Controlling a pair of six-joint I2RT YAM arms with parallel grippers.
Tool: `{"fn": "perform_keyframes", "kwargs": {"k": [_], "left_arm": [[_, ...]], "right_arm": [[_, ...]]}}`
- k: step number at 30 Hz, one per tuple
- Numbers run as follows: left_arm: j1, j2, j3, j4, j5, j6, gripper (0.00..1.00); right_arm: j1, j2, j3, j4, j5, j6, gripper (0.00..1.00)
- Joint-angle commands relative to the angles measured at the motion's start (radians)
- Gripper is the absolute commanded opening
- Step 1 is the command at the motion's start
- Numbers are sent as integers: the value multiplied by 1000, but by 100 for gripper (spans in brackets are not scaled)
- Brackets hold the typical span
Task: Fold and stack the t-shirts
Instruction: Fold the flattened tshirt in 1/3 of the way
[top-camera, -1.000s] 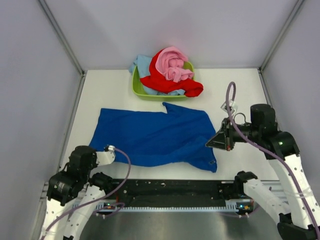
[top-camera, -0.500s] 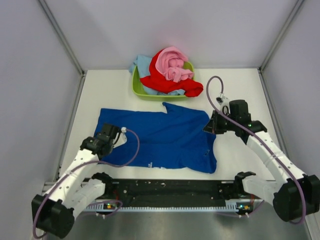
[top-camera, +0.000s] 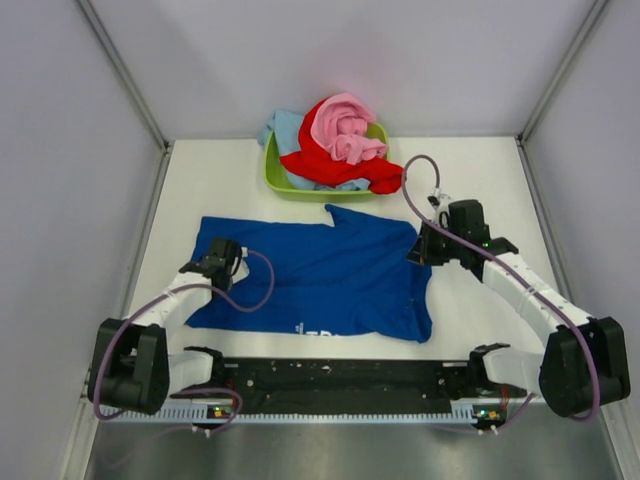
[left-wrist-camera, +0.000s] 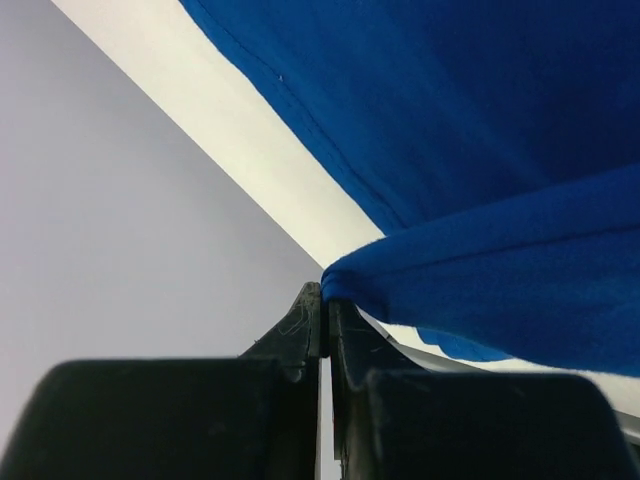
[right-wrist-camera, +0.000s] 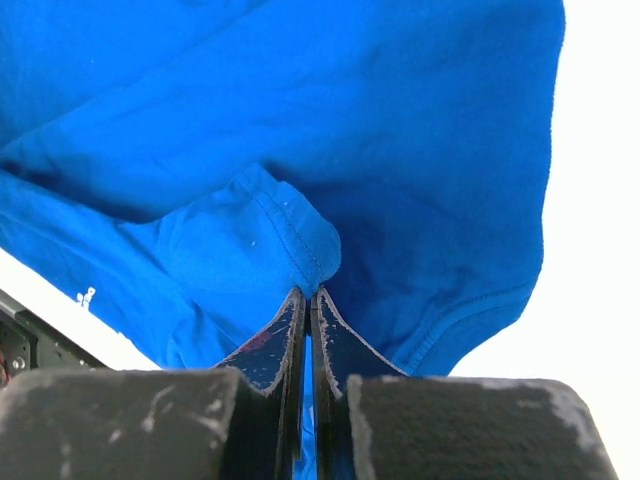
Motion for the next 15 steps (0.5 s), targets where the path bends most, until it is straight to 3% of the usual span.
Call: {"fn": "perform_keyframes", "kwargs": {"k": [1, 4, 7, 12, 15], "left_arm": [[20, 23, -13, 56, -10, -7, 6], [20, 8, 48, -28, 77, -36, 46], [18, -27, 201, -158, 248, -92, 68], [-14, -3, 419, -299, 435, -140, 70], [-126, 22, 488, -318, 539, -172, 67]], "right_arm": [[-6, 1, -2, 63, -122, -40, 0], [2, 38, -15, 73, -369, -34, 0], [95, 67, -27, -1, -439, -46, 0], [203, 113, -50, -150, -496, 1, 0], [204, 109, -110, -149, -520, 92, 0]]}}
